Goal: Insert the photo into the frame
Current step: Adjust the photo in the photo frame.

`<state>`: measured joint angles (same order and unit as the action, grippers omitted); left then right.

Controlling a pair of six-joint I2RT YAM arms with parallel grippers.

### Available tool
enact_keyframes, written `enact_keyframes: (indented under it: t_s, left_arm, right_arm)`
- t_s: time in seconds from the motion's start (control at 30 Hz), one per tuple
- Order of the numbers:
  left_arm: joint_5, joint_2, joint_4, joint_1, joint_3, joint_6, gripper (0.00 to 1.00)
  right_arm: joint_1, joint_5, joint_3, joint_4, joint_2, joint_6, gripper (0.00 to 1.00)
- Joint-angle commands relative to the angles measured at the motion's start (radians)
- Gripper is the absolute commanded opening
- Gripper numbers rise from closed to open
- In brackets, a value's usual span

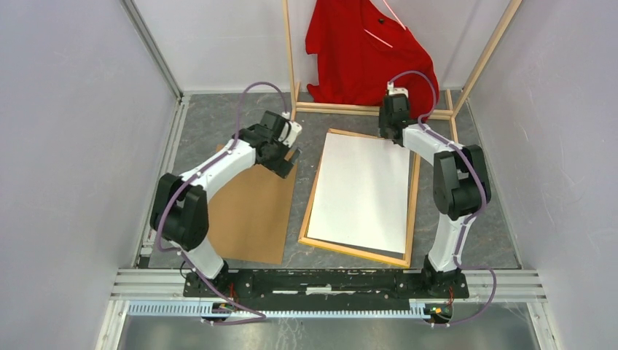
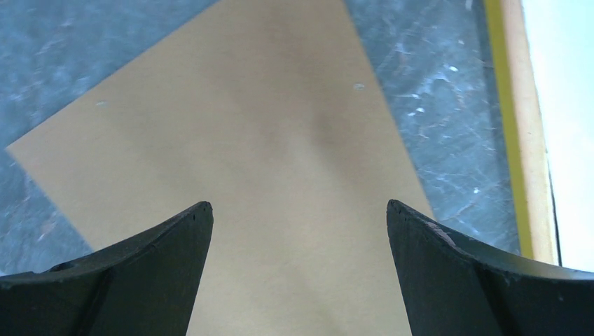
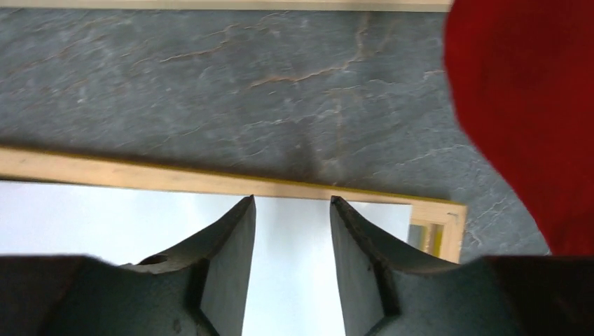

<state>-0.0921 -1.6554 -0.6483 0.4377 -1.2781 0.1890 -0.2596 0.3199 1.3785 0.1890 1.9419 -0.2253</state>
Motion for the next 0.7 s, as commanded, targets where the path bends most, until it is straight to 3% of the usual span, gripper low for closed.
enact_keyframes:
  t_s: [0.0, 0.23, 0.67]
  left_arm:
    - [0.025, -0.044, -0.004, 0.051, -0.015, -0.016, 1.00]
    - [0.074, -0.051, 0.034, 0.105, 0.033, -0.016, 1.00]
    - [0.237, -0.139, 0.103, 0.159, 0.000, -0.041, 1.00]
  right_arm:
    - [0.027, -0.048, 0.013, -0.048, -0.001, -0.036, 0.45]
    - [0.067, -0.069, 0.045, -0.043, 0.066, -0.043, 0.33]
    - [0.139, -0.128, -0.036, -0.092, 0.071, -0.066, 0.30]
